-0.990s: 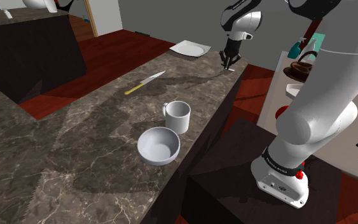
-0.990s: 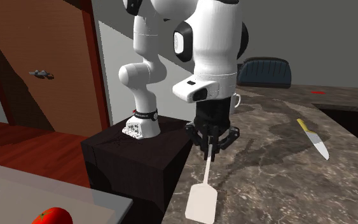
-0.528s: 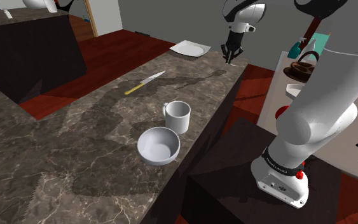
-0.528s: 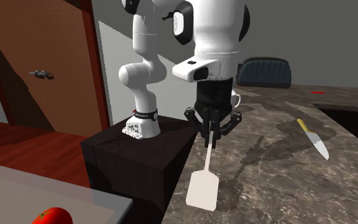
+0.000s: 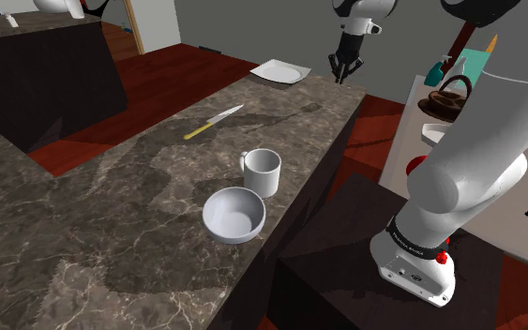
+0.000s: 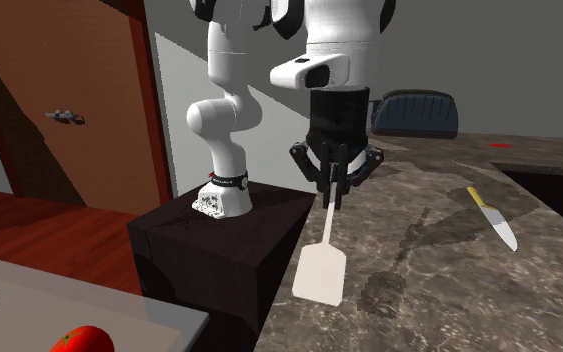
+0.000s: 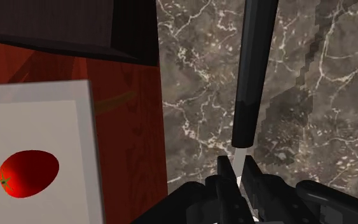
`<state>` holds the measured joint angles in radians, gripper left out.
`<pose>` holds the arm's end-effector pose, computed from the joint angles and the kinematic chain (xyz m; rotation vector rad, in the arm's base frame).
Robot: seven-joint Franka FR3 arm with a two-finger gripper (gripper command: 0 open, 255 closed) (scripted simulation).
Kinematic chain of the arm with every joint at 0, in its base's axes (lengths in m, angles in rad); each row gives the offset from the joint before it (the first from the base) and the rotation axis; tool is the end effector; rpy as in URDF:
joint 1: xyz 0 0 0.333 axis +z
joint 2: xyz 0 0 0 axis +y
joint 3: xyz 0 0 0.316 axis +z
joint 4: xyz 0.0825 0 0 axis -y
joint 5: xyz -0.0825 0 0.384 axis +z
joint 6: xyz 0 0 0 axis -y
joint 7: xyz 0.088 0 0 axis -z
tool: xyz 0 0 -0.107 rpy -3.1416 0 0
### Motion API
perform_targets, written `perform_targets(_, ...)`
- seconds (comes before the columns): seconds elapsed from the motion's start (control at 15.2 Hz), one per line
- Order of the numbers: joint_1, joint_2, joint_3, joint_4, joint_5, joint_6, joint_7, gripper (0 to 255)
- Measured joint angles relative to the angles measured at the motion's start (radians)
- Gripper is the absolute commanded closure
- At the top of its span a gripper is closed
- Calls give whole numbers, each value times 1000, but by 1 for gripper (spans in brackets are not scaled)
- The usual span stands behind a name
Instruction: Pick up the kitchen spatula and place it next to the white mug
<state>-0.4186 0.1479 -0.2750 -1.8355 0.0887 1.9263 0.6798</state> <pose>0.4649 -0.3704 0.4463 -2.3649 2.0012 0.0785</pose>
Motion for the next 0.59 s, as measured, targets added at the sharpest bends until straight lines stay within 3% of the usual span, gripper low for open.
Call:
perform_targets(0.4,1,-19,-1,53,-7,-71,8,255)
perform_targets(0.59,28,-44,18,39,-14,-78,55,255)
